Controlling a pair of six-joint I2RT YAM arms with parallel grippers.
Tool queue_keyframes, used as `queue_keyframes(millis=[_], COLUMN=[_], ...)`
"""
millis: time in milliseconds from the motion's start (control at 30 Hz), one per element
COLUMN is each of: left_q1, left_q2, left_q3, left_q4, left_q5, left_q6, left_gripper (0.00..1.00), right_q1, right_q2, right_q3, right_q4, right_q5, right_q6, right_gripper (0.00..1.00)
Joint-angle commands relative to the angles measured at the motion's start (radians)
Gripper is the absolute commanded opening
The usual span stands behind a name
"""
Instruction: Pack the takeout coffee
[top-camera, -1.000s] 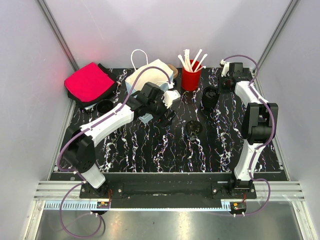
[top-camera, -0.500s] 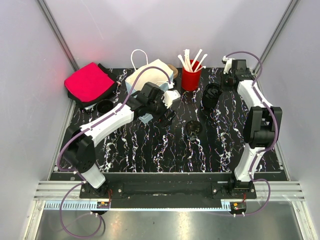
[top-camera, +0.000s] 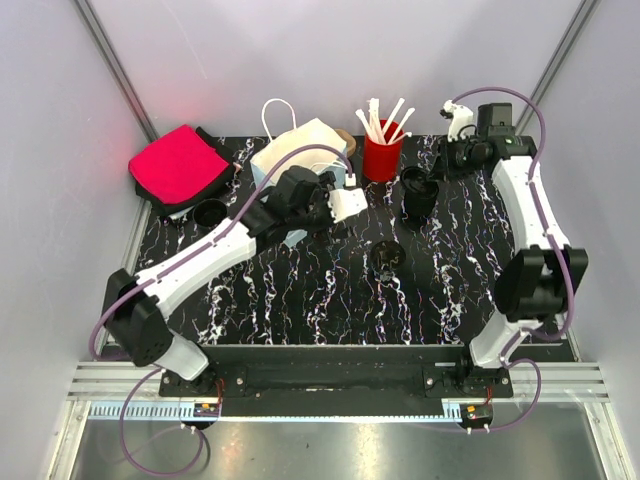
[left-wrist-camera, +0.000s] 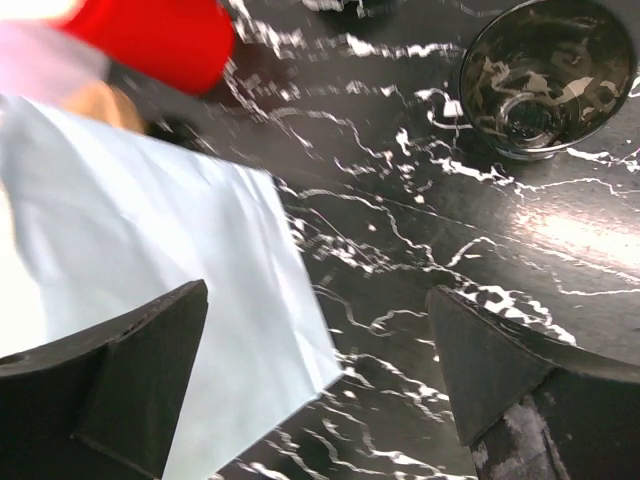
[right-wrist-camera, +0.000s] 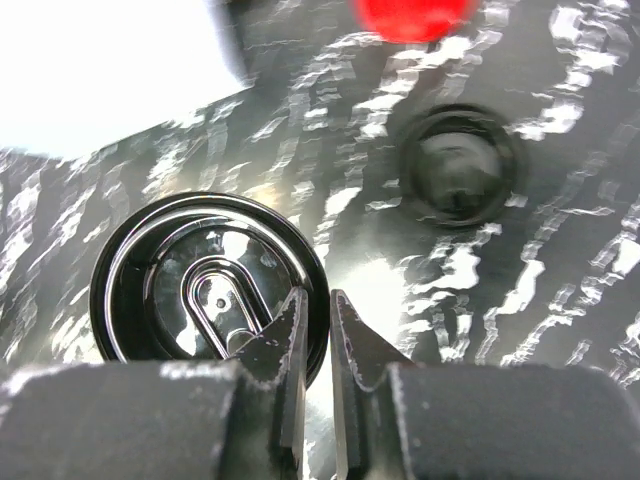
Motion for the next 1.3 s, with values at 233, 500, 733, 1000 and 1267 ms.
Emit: queue_keyframes(millis=[233,500,733,1000,1267], left_q1=[-0.005,-0.005,-0.005,-0.006,-0.028], left_q2=[-0.118,-0.207,-0.228,-0.201,-0.175], left_q3=[0.017,0.025,0.026,0.094,0.096], left_q4=[0.053,-0.081,-0.173,-0.174,-0.173], left_q5=[0.335,0.564,0.669,0.662,0.647], left_q6=[0.087,0.162,0.277,0.266,0.274], left_gripper=[0.99,0.99,0.96,0.95,0.94], right_q1=[0.198,0.267,0.273,0.296,0.342], right_q2=[-0.182,-0.158,-0.096,-0.036,-0.006], right_q3=[-0.096,-0.022,0.043,0.051,0.037], right_q4=[-0.305,-0.484,-0.575,-0.63,-0.655], right_q5=[-0.296,-0.486,-0.629,-0.689,-0.726], right_q6=[-0.311,-0.451,-0.506,-0.546,-0.567], right_gripper=[0.16,0.15,0.14,0.15,0.15])
